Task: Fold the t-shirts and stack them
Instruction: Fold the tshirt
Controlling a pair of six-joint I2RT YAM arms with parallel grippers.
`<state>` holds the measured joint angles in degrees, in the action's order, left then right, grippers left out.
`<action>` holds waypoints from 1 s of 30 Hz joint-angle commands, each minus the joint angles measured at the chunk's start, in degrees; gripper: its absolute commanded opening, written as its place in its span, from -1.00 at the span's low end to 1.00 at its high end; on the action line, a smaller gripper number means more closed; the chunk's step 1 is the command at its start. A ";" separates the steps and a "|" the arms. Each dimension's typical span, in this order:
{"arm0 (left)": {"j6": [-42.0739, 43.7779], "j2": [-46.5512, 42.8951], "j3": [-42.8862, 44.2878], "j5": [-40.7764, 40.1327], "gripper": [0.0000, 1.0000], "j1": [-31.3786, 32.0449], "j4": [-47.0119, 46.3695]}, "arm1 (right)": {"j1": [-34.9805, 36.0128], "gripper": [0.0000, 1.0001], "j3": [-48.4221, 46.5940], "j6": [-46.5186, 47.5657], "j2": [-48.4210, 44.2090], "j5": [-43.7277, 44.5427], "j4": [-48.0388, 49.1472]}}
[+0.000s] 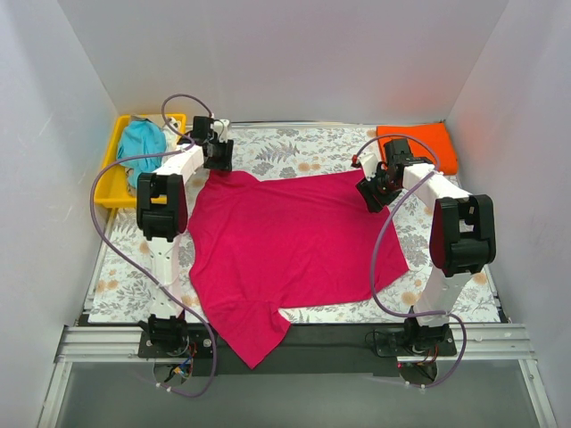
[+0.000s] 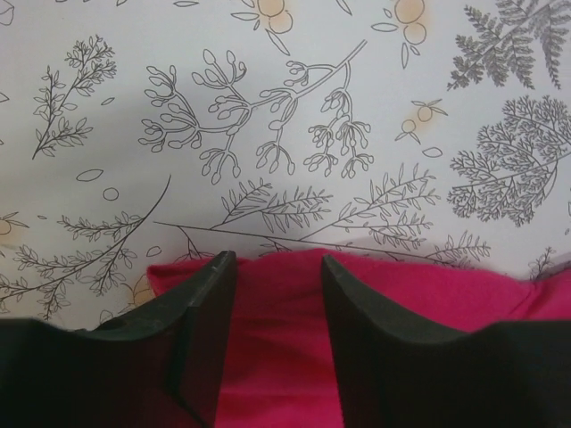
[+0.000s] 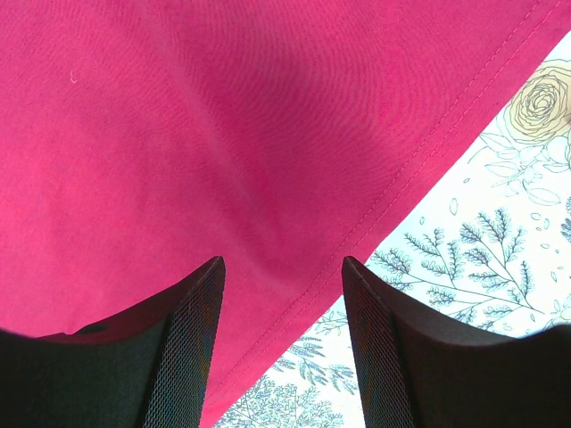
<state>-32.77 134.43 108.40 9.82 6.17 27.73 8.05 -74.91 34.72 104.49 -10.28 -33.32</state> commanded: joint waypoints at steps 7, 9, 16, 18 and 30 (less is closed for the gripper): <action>-0.01 -6.55 0.31 2.56 -1.00 0.07 0.22 | 0.21 0.06 -2.08 0.26 -1.75 -0.70 -0.78; -0.27 -5.85 2.77 3.88 -1.00 0.07 1.53 | 0.21 0.05 -2.25 0.17 -1.66 -0.88 -0.87; 0.34 -11.37 4.12 7.22 -1.00 0.07 2.34 | 0.21 0.04 -1.55 0.08 -2.97 -0.70 -0.78; 1.22 -17.40 -2.99 8.97 -1.00 0.07 -0.02 | 0.30 0.05 -1.20 0.17 -3.59 -0.88 -0.78; 13.87 -51.63 -49.68 22.96 -0.54 -0.11 -1.98 | 0.21 0.05 1.79 1.84 -6.23 -0.96 -0.87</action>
<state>-24.60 88.88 62.92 27.35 6.17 25.39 8.05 -73.76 35.35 100.22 -10.48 -33.54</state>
